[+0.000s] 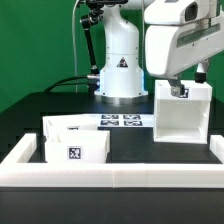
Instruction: Assemble drawer
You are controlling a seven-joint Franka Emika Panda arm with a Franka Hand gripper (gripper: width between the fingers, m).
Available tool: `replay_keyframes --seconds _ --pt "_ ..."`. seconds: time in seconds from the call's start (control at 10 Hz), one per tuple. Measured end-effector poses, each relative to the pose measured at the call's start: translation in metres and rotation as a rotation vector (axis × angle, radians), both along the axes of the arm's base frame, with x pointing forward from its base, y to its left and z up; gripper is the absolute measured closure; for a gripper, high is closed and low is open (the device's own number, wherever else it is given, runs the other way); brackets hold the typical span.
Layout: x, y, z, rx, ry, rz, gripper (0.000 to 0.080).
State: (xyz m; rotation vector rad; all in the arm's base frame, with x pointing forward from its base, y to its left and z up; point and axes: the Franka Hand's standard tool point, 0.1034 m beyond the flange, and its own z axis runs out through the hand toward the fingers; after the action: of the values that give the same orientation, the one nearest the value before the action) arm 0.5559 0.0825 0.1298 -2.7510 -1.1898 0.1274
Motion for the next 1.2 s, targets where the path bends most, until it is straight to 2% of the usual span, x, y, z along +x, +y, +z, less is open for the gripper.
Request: replay_keyframes --seconds 0.6,1.0,1.2 --pt "-0.001 0.000 0.000 -0.008 0.002 -0.040 0.0150" --pt "-0.034 0.007 0.008 -0.059 -0.022 -0.364 0.0150" --pt "-0.042 0.010 0.006 -0.066 -0.034 -0.465 0.0150"
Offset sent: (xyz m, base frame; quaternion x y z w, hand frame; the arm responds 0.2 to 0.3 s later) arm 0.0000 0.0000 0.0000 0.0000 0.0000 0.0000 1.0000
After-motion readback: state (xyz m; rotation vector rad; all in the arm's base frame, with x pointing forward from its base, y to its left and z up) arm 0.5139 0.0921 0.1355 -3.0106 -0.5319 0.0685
